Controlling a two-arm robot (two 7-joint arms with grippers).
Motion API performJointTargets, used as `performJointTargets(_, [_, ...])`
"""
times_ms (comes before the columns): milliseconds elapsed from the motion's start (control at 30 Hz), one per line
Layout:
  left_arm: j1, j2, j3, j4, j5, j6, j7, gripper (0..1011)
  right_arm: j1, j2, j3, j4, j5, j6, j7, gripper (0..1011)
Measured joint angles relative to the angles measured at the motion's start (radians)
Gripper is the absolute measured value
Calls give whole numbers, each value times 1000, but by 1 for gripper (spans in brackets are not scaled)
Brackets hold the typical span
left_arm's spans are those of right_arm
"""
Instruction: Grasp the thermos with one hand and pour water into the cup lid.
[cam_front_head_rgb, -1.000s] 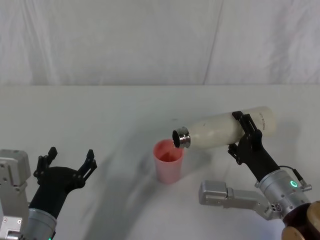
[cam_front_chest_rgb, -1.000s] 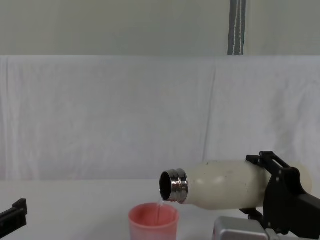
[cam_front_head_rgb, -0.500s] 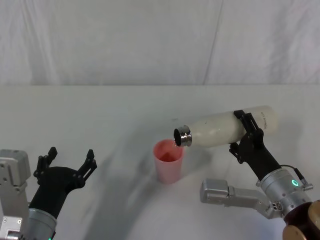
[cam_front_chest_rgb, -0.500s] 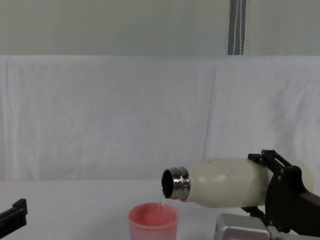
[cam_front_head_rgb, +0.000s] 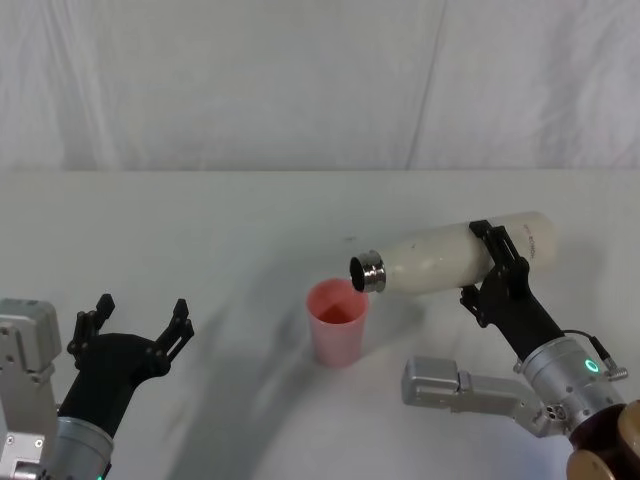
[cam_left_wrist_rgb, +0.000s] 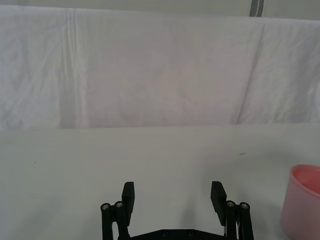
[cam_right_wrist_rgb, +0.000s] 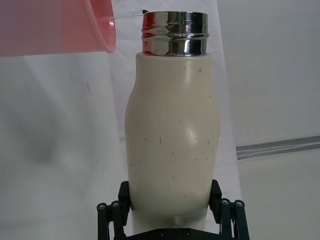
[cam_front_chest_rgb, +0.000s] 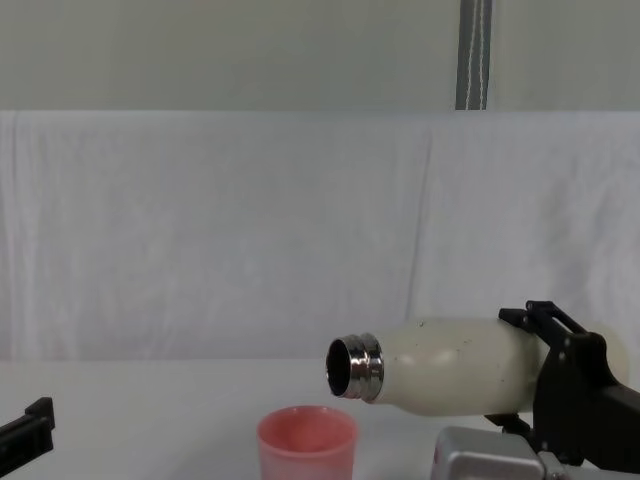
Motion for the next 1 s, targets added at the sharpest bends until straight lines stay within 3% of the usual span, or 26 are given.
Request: performJointTargets(1000, [0,0,0,0,0,0,0,1001,6,4,-4,7,-6,1,1,955])
